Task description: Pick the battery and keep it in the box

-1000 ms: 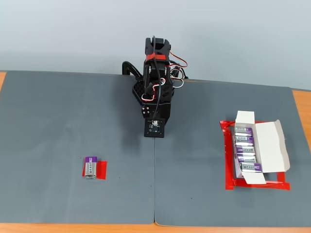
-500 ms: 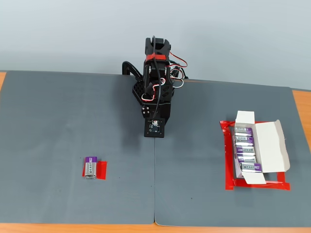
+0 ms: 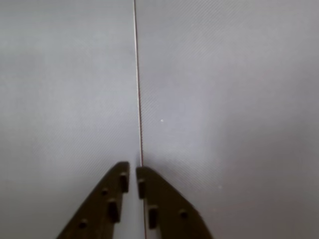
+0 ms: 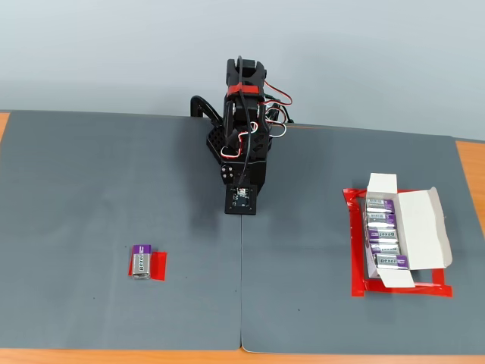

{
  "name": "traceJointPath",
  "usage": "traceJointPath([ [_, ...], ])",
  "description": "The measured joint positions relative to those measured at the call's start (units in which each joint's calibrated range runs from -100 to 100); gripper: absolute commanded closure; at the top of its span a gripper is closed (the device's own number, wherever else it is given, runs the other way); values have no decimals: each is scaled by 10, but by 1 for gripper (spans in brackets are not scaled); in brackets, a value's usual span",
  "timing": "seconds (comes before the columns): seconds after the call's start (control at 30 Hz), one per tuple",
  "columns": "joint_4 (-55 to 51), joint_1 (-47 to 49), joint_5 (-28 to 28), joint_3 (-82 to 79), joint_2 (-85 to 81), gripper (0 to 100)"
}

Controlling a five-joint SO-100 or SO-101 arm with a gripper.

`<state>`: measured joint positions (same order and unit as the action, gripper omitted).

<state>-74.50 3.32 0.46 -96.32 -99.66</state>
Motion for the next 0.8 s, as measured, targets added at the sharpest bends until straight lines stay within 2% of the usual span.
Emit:
traceJointPath([
  [0.47, -1, 0, -1, 28, 16, 98],
  [0.8, 91, 0, -1, 192, 257, 98],
])
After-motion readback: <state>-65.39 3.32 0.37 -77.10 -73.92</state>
